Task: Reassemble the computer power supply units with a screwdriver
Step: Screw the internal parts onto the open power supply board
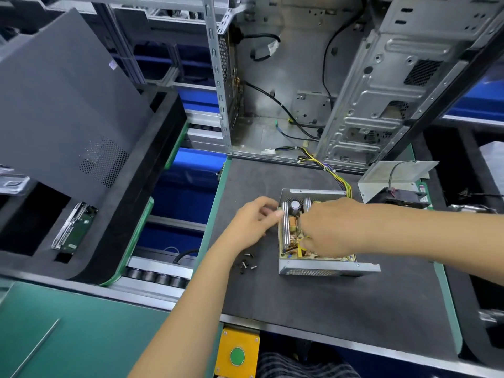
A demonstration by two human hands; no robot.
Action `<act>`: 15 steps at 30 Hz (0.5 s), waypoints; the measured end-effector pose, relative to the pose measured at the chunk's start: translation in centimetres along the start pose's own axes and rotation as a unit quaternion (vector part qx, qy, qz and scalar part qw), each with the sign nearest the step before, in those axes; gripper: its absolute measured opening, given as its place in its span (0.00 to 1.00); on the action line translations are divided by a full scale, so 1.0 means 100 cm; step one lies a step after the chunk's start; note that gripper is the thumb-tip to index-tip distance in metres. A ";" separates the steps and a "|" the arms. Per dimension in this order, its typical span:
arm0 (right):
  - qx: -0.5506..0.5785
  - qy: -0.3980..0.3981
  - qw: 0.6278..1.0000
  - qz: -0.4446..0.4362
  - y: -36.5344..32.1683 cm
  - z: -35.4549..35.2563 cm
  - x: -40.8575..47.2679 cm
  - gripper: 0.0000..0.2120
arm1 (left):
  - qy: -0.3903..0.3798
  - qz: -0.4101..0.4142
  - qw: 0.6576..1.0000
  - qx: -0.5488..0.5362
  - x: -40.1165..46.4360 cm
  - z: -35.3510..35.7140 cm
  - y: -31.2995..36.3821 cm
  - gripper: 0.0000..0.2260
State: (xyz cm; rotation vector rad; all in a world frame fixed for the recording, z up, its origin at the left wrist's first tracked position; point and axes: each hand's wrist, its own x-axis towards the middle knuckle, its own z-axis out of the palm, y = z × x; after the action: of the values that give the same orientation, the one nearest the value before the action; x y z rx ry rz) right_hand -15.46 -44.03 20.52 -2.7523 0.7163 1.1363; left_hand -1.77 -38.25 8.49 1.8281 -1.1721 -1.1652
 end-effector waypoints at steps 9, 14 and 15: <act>0.041 0.067 0.997 0.004 0.026 -0.004 -0.016 0.22 | -0.038 0.008 0.985 0.170 -0.042 -0.025 -0.036 0.04; 0.059 0.100 0.993 0.000 0.028 0.004 -0.010 0.23 | 0.051 -0.008 0.987 0.155 -0.049 -0.036 -0.047 0.05; 0.063 0.103 0.993 -0.001 0.028 0.005 -0.009 0.24 | 0.060 -0.011 0.987 0.147 -0.049 -0.037 -0.049 0.05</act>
State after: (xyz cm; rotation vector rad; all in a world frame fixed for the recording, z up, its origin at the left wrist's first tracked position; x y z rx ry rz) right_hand -17.58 -46.06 21.06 -2.7868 0.7782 0.7841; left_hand 2.24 -31.61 7.27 2.1039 -1.3112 -0.9172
